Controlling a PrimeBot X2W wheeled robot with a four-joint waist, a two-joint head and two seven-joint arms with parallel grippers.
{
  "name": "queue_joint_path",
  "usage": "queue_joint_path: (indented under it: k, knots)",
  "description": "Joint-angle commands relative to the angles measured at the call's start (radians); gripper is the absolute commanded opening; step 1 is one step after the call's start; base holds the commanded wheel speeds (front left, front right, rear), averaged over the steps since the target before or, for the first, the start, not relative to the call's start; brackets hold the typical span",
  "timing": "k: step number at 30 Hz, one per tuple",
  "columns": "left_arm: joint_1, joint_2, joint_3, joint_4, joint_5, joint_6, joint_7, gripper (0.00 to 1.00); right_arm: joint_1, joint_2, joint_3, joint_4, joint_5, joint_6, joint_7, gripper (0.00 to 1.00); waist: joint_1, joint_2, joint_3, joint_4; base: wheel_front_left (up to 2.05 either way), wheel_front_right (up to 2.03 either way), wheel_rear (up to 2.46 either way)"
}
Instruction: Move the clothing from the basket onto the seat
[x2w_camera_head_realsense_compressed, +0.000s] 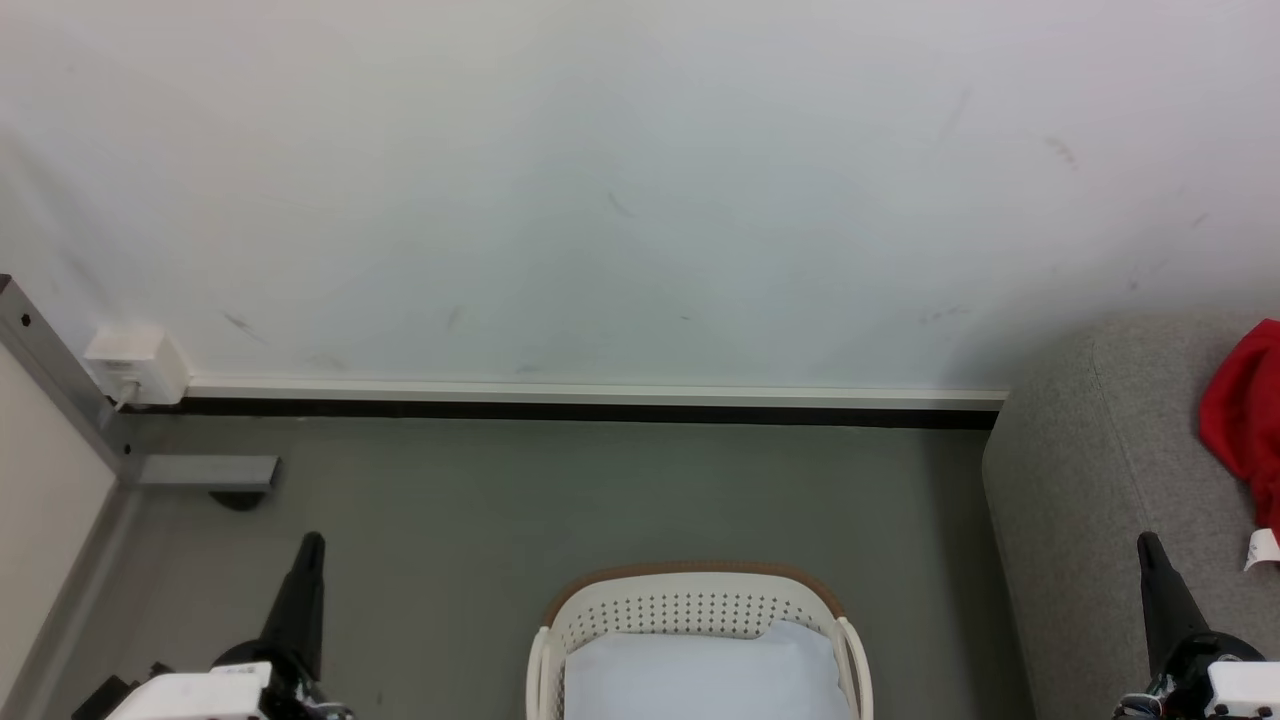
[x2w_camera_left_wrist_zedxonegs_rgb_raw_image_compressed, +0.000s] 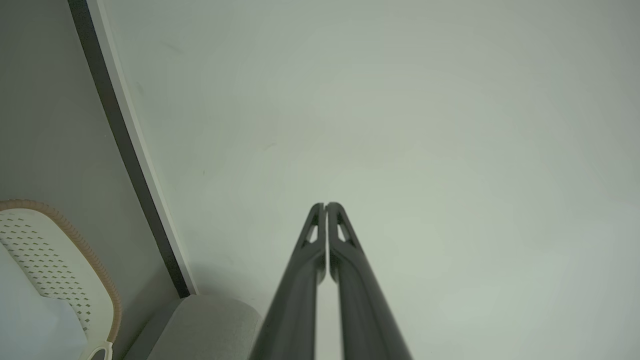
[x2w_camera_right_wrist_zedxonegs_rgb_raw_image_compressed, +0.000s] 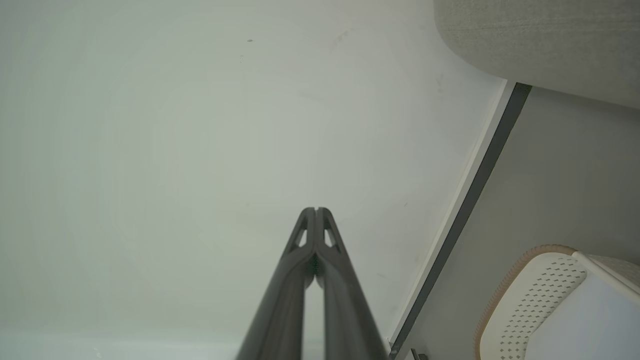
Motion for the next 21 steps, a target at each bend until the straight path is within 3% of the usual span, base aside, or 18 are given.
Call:
queue_joint_path:
  k: [1, 21]
  knots:
    - [-0.007, 0.002, 0.003, -0.002, -0.013, -0.007, 0.004, 0.0, -0.012, 0.001, -0.005, -0.004, -0.003, -0.002, 0.002, 0.0, 0.0, -0.0001, 0.0, 0.0, 0.0, 0.0, 0.0]
    - [-0.007, 0.002, 0.003, -0.003, -0.013, -0.007, 0.004, 0.0, -0.012, 0.001, -0.005, -0.004, -0.004, -0.002, 0.003, 0.0, 0.0, -0.0001, 0.0, 0.0, 0.0, 0.0, 0.0]
